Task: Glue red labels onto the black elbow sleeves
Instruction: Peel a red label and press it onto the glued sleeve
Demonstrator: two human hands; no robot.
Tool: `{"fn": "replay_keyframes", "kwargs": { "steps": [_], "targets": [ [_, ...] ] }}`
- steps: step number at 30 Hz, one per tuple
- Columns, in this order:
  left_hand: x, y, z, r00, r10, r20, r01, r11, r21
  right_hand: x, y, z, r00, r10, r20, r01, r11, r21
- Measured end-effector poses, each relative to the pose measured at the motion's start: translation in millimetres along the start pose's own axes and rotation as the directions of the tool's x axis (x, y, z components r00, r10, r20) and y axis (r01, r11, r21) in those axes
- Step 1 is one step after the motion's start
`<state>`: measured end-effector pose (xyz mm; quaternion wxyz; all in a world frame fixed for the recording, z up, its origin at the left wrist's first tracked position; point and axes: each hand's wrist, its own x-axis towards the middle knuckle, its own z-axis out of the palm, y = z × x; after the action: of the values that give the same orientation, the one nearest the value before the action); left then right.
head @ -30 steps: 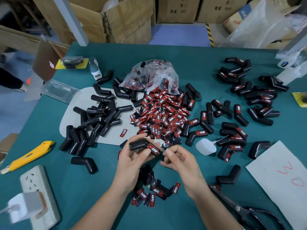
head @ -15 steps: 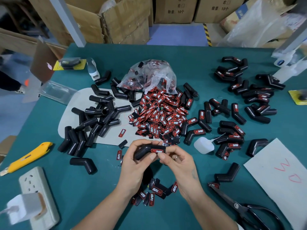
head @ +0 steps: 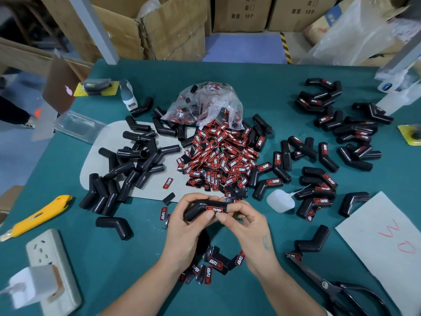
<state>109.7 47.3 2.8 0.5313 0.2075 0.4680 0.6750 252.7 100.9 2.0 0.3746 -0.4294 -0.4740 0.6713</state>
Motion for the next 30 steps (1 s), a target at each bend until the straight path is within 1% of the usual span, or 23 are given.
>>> {"fn": "replay_keyframes", "kwargs": {
  "steps": [6, 9, 15, 21, 27, 30],
  "targets": [
    [2.0, -0.4, -1.5, 0.998, -0.065, -0.024, 0.063, 0.995, -0.078, -0.1, 3.9, -0.2, 0.997, -0.065, 0.041, 0.066, 0.997, -0.03],
    [2.2, -0.7, -1.7, 0.996, -0.083, -0.037, 0.079, 0.994, -0.08, 0.5, 4.2, -0.4, 0.996, -0.077, 0.047, 0.079, 0.996, -0.034],
    [-0.8, -1.3, 3.9, 0.998, -0.054, -0.028, 0.052, 0.996, -0.071, 1.3, 4.4, 2.3, 0.997, -0.074, -0.019, 0.073, 0.995, -0.073],
    [-3.2, 1.1, 7.5, 0.998, -0.054, -0.043, 0.051, 0.996, -0.069, 1.8, 6.6, 0.5, 0.994, -0.113, -0.016, 0.111, 0.991, -0.071],
    [-3.4, 1.4, 6.7, 0.999, -0.027, -0.04, 0.026, 0.999, -0.026, 1.8, 3.8, 0.4, 0.997, -0.082, 0.003, 0.082, 0.996, -0.033],
    [-3.4, 0.2, 5.1, 0.999, 0.016, -0.036, -0.015, 0.999, 0.033, 2.6, 2.6, -0.6, 1.0, -0.024, 0.011, 0.024, 1.0, -0.018]
  ]
}}
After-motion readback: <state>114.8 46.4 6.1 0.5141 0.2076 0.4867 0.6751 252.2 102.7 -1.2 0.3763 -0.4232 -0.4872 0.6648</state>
